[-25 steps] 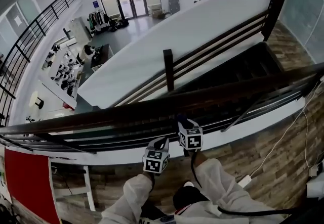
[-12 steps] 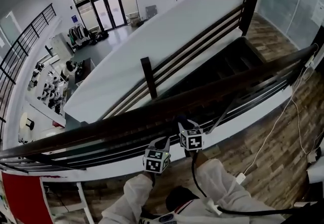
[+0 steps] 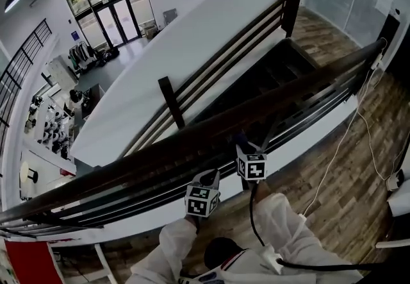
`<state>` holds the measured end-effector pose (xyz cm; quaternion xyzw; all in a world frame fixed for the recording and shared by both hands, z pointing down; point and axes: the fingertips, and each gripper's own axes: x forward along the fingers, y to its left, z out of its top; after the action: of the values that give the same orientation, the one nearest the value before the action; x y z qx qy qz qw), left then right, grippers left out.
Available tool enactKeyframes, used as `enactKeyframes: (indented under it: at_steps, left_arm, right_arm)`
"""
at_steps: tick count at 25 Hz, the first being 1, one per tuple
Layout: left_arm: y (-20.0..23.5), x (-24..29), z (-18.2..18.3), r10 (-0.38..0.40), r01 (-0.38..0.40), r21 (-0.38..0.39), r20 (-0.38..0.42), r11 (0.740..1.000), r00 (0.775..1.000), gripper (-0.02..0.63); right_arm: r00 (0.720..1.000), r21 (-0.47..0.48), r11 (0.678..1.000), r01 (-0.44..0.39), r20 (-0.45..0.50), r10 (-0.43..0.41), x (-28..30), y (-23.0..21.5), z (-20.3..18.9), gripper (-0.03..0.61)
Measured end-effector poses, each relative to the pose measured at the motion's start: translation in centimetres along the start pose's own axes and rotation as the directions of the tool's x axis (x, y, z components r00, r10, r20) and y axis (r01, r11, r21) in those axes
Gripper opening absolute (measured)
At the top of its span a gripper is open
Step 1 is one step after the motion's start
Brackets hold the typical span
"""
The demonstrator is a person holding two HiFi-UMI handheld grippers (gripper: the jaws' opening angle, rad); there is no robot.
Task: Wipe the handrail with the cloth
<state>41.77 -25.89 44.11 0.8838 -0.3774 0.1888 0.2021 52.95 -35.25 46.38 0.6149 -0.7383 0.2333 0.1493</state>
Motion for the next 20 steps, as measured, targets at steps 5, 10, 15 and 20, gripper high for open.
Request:
enactKeyframes:
  at_steps: [5, 10, 15, 20]
  left_arm:
    - [-2.1, 1.8, 1.6, -0.031, 0.031, -0.006, 0.027, 1.000, 0.999, 0.003]
    - [-3.7, 1.9, 2.1, -0.053, 0.053, -0.003, 0.030, 0.999, 0.998, 0.003]
    - [-3.6, 1.2, 1.0, -0.044, 0.044, -0.025, 0.008, 0.999, 0.999, 0.003]
    - [-3.8, 0.4, 0.1, -0.053, 0.053, -0.028, -0.011, 0.998, 0.999, 0.003]
  right_arm:
    - [1.000, 0.054, 0.998, 0.020, 0.004, -0.020, 0.2, -4.5, 1.0, 0.081]
    - [0.996, 0.132, 0.988, 0.084, 0.007, -0.086, -0.1, -9.4, 1.6, 0.081]
    - [0.990, 0.148, 0.979, 0.143, -0.008, -0.144, -0.4, -11.8, 1.8, 0.086]
    - [0.979, 0.175, 0.963, 0.204, -0.010, -0.205, -0.7, -13.6, 1.9, 0.084]
